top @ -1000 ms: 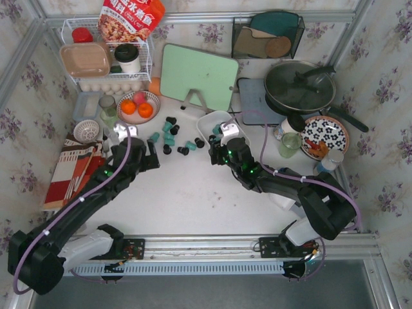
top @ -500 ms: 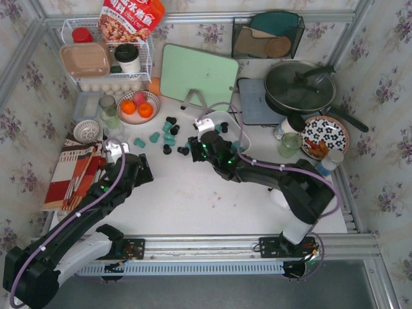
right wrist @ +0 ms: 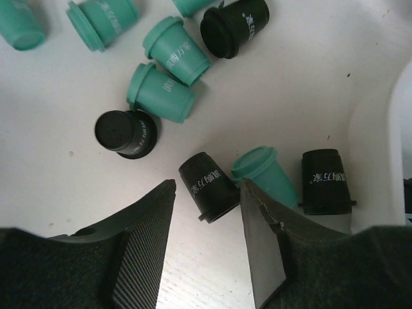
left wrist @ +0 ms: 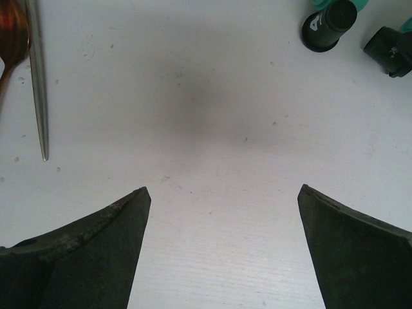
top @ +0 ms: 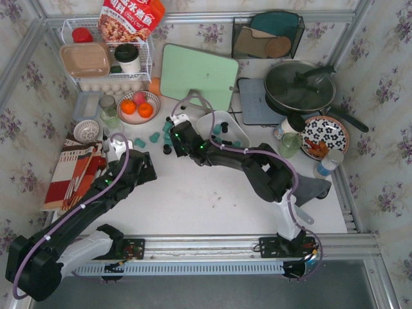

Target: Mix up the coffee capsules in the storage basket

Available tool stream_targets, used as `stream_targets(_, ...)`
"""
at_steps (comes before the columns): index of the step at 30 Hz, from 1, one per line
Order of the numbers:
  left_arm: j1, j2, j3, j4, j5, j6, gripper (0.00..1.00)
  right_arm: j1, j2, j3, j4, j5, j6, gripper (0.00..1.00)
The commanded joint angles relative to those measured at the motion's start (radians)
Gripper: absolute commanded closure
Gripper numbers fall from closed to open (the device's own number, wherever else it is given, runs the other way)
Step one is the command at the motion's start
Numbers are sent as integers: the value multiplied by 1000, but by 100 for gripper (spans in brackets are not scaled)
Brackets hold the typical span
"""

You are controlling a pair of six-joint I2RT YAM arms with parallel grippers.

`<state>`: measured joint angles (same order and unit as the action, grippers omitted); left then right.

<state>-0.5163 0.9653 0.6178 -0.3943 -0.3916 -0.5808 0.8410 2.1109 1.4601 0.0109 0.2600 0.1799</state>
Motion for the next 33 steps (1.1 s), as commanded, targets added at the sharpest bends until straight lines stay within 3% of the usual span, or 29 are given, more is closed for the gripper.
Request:
stream_targets(1, 1, 9, 9, -6, 21, -13, 1, 0, 41, 42, -57, -1, -9, 49)
stream_targets(16, 1, 23, 12, -8, 7, -14, 1, 2, 113, 74, -84, -15, -31, 52)
stream_targets(19, 1, 31, 15, -8, 6, -11, 1, 3, 102, 73, -85, -19, -34, 59)
stream_targets(21, 1, 34, 16, -10, 4, -11, 1, 3, 82, 65, -79, -30, -31, 65)
stream_targets(28, 1, 30, 16, -14, 1, -14, 1, 3, -90, -13, -37, -34, -10, 65)
stream_targets(33, 1, 20, 17, -18, 12, -16, 1, 4, -254, -116, 0, 109, -40, 65)
